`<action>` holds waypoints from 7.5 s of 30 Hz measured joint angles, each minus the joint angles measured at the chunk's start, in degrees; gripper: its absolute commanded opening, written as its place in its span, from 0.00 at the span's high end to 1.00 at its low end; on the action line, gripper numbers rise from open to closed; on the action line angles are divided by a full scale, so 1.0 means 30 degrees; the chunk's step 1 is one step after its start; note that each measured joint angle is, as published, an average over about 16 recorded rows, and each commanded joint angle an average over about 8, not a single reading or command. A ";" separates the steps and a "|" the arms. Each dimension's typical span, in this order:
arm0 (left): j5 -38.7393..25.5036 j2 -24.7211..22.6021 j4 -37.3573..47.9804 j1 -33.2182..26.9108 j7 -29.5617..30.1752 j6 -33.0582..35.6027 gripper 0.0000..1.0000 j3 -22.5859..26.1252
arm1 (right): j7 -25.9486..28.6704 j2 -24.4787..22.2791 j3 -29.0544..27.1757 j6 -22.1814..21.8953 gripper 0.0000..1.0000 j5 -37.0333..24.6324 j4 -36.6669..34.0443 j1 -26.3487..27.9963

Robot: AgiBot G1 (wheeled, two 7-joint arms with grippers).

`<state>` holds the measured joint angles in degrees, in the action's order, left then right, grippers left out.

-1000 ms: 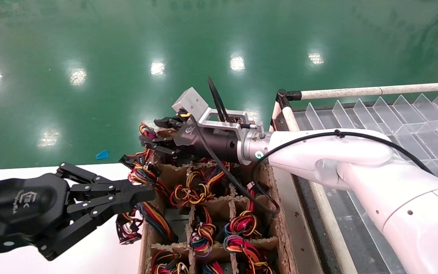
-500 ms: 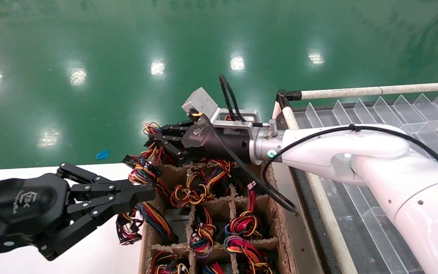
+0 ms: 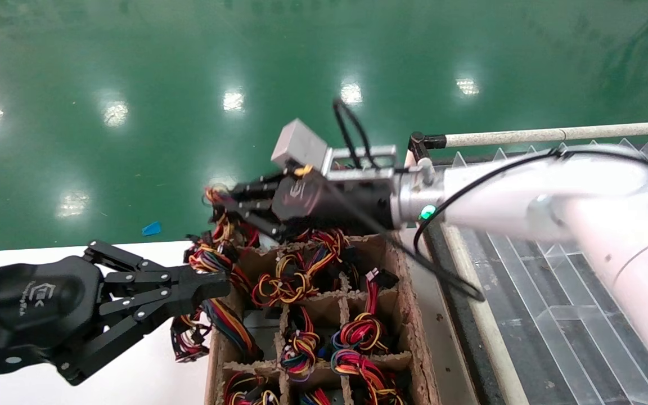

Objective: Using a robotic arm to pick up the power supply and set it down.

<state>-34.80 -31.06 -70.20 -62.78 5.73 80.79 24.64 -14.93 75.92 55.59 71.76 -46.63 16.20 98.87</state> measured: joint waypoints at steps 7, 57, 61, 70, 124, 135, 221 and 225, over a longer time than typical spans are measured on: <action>0.0000 0.0000 0.0000 0.0000 0.0000 0.0000 1.00 0.0000 | -0.1389 -0.0430 -0.0117 0.1125 1.00 -0.0058 -0.0439 0.1845; 0.0000 0.0000 0.0000 0.0000 0.0000 0.0000 1.00 0.0000 | -0.6764 -0.5771 0.0756 -0.0437 1.00 -0.3566 -0.4600 1.0201; 0.0000 0.0000 0.0000 0.0000 0.0000 0.0000 1.00 0.0000 | -0.6811 -0.6131 0.0784 -0.0351 1.00 -0.3603 -0.4917 0.9841; 0.0000 0.0000 0.0000 0.0000 0.0000 0.0000 1.00 0.0000 | -0.6962 -0.6558 0.0764 -0.0635 1.00 -0.3573 -0.5409 0.9153; 0.0000 0.0000 0.0000 0.0000 0.0000 0.0000 1.00 0.0001 | -0.7421 -0.3726 0.0321 -0.6671 0.93 -0.2947 -0.5724 0.5964; 0.0000 0.0000 0.0000 0.0000 0.0000 0.0000 1.00 0.0001 | -0.6740 -0.3325 0.0201 -0.7707 0.00 -0.2773 -0.5816 0.5747; 0.0001 0.0000 0.0000 0.0000 -0.0001 0.0000 0.00 0.0001 | 0.0398 -0.8305 -0.5861 -0.0725 0.00 -0.1405 0.7086 -0.2723; 0.0001 0.0000 0.0000 0.0000 -0.0001 0.0000 0.00 0.0001 | 0.1475 -0.9008 -0.6828 -0.0017 0.00 -0.1010 0.8674 -0.4004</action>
<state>-34.80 -31.06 -70.20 -62.78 5.73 80.79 24.65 -10.51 48.89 35.11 71.71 -49.66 42.22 86.86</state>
